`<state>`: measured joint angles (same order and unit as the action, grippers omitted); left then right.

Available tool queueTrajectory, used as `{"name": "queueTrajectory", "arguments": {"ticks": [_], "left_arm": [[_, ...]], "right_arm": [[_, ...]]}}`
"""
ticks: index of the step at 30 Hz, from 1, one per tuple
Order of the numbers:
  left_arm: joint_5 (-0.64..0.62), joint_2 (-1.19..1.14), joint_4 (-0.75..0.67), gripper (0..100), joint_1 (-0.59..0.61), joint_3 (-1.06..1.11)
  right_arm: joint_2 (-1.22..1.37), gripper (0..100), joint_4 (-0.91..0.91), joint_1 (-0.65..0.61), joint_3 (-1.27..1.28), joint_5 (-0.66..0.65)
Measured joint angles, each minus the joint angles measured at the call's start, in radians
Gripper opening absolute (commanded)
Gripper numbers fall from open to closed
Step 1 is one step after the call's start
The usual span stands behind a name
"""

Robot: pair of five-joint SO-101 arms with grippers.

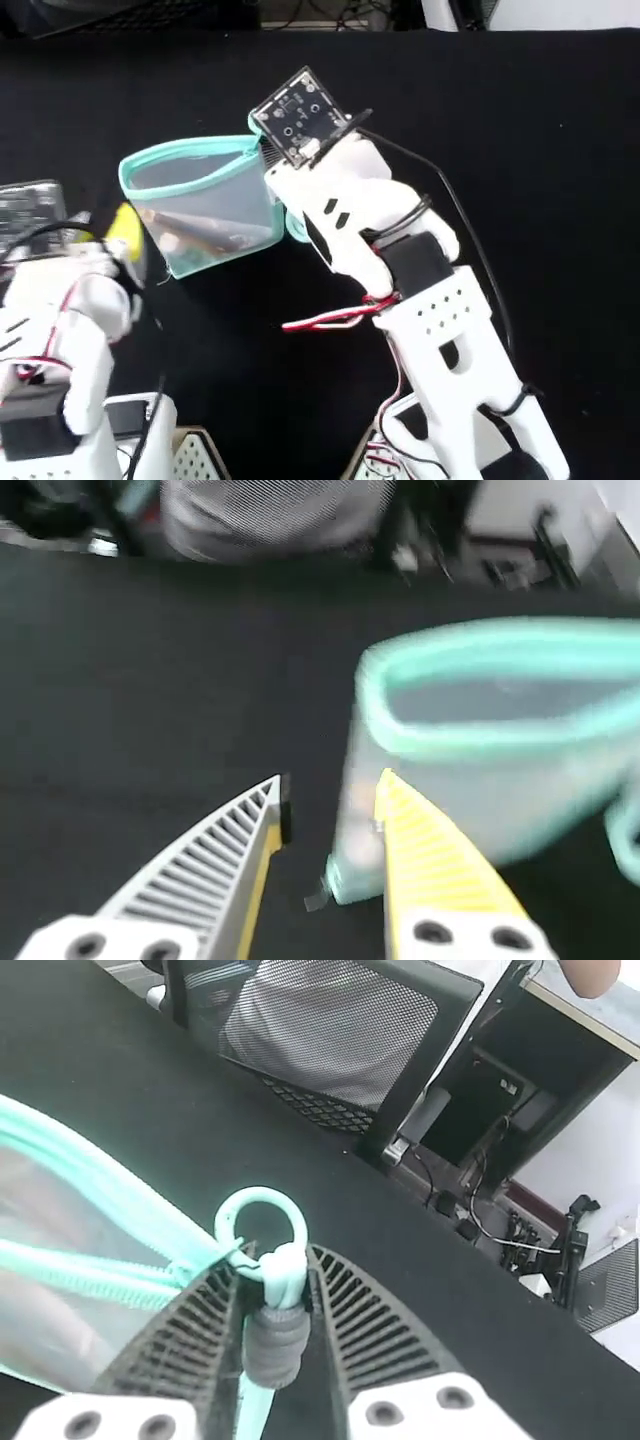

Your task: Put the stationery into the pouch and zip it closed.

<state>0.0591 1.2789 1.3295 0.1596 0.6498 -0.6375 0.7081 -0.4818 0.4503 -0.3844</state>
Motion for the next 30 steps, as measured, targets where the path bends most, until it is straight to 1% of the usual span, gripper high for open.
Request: {"name": "queueTrajectory", "arguments": {"ticks": [2,4,9,11,14,19,20,23,25,27,30], "left_arm": [[0.055,-0.003,0.054,17,-0.061,0.003],[0.097,0.000,0.087,17,-0.095,0.003],[0.123,0.000,0.104,17,-0.110,0.018],[0.123,0.000,0.074,17,-0.115,0.041],[0.107,0.000,-0.068,19,-0.115,0.114],[-0.061,-0.002,-0.384,30,-0.048,0.276],[-0.100,0.000,-0.448,31,-0.035,0.316],[-0.189,0.002,-0.621,30,-0.026,0.434],[-0.206,0.002,-0.686,30,-0.026,0.497],[-0.213,-0.012,-0.709,30,-0.029,0.534],[-0.216,-0.011,-0.715,30,-0.031,0.552]], "right_arm": [[-0.011,1.2,-0.002,0.002,0.015,0.003],[-0.017,1.2,-0.006,0.002,0.026,0.003],[-0.018,1.2,-0.009,0.002,0.026,0.003],[-0.018,1.2,-0.009,0.002,0.026,0.003],[-0.018,1.2,-0.009,0.002,0.026,0.003],[-0.032,1.2,0.025,-0.017,0.026,-0.008],[-0.043,1.2,0.037,-0.032,0.026,-0.028],[-0.100,1.2,0.123,-0.115,0.026,-0.147],[-0.135,1.2,0.201,-0.198,0.028,-0.219],[-0.167,1.2,0.245,-0.279,0.031,-0.259],[-0.216,1.2,0.264,-0.318,0.031,-0.272]]}}
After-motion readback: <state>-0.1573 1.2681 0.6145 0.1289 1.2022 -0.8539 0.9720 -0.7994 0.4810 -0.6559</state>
